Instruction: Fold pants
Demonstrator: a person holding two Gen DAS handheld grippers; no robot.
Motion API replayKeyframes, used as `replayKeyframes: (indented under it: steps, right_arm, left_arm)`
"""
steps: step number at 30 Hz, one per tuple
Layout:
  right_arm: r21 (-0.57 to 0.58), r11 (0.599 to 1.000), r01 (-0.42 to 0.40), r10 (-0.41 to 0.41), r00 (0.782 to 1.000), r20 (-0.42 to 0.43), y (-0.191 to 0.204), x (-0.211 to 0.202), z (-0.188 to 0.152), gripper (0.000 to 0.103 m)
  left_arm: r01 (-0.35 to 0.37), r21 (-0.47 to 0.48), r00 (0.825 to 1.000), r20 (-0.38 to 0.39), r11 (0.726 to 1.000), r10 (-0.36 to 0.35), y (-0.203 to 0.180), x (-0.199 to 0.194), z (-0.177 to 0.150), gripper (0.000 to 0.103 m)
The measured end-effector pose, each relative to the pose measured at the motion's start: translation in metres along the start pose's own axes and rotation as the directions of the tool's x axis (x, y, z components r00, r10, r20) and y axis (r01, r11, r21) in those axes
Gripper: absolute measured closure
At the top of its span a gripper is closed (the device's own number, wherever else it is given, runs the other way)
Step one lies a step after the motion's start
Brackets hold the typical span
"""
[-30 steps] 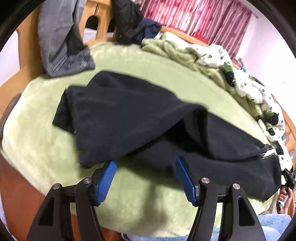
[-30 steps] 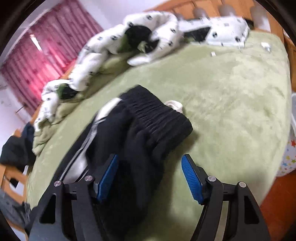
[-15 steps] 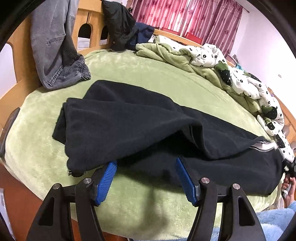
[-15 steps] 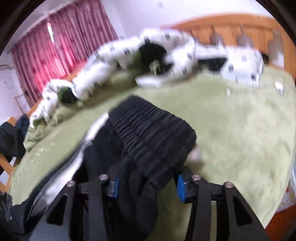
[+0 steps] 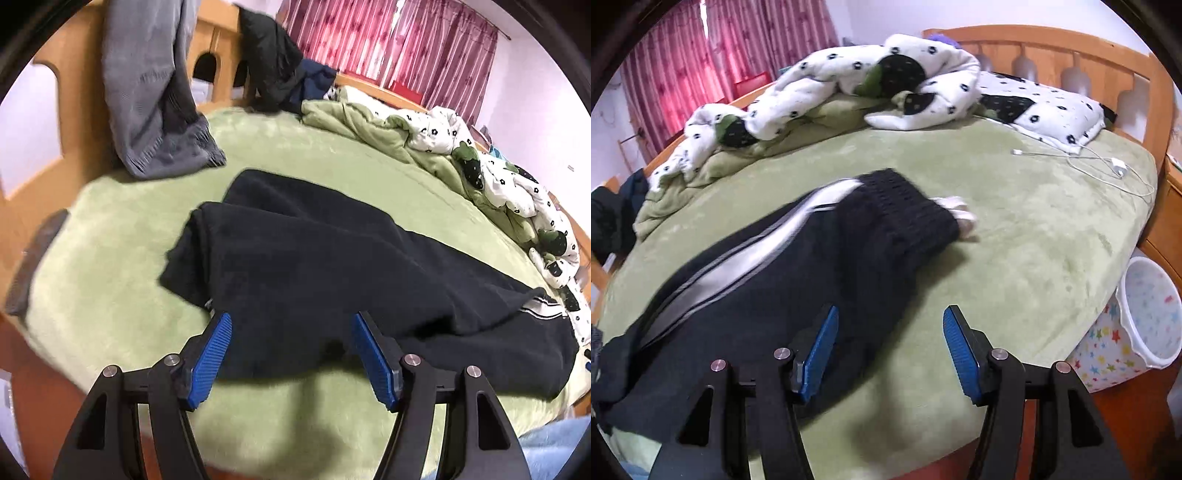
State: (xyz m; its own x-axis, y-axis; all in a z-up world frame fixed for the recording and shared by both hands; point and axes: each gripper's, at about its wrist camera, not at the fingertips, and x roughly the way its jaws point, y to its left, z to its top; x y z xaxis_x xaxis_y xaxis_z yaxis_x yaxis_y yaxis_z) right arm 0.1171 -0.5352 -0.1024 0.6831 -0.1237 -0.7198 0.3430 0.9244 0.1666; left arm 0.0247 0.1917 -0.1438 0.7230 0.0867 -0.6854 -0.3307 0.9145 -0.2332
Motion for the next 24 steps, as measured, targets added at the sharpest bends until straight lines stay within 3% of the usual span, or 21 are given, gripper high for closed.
replayKeyframes:
  steps: [5,9,12,14,16,18,22,24]
  right_arm:
    - [-0.078,0.996,-0.049,0.047,0.999,-0.025,0.067,-0.007,0.002,0.043]
    - [-0.182,0.979,-0.090,0.086,0.996,-0.033,0.122,-0.011,-0.006,0.038]
    - [-0.243,0.960,-0.138,0.124,0.990,-0.071,0.160,0.002,-0.016,0.038]
    - [-0.271,0.941,-0.201,0.172,0.977,-0.127,0.191,0.017,-0.025,0.038]
    - [-0.290,0.926,-0.243,0.204,0.966,-0.160,0.216,0.031,-0.032,0.038]
    - [-0.284,0.919,-0.275,0.232,0.957,-0.174,0.234,0.043,-0.037,0.038]
    - [-0.218,0.894,-0.390,0.339,0.910,-0.238,0.265,0.066,-0.038,0.038]
    - [-0.219,0.886,-0.410,0.349,0.898,-0.266,0.283,0.078,-0.041,0.038]
  left_arm:
    - [0.071,-0.055,0.997,-0.018,0.996,-0.072,0.017,0.013,0.003,0.039]
    - [0.028,-0.003,0.999,-0.031,1.000,-0.028,0.017,0.010,-0.004,0.043]
    - [0.072,-0.014,0.996,-0.046,0.997,-0.073,0.019,0.007,-0.009,0.049]
    - [0.076,-0.036,0.996,-0.038,0.996,-0.077,0.020,0.009,-0.008,0.055]
    - [0.067,-0.035,0.997,-0.034,0.997,-0.069,0.020,0.012,-0.003,0.079]
    - [0.095,-0.028,0.995,-0.019,0.995,-0.096,0.020,0.012,0.006,0.091]
    - [0.111,-0.006,0.991,0.081,0.994,-0.111,0.015,0.010,0.040,0.092]
    - [0.088,0.006,0.988,0.126,0.996,-0.088,0.010,0.018,0.064,0.092]
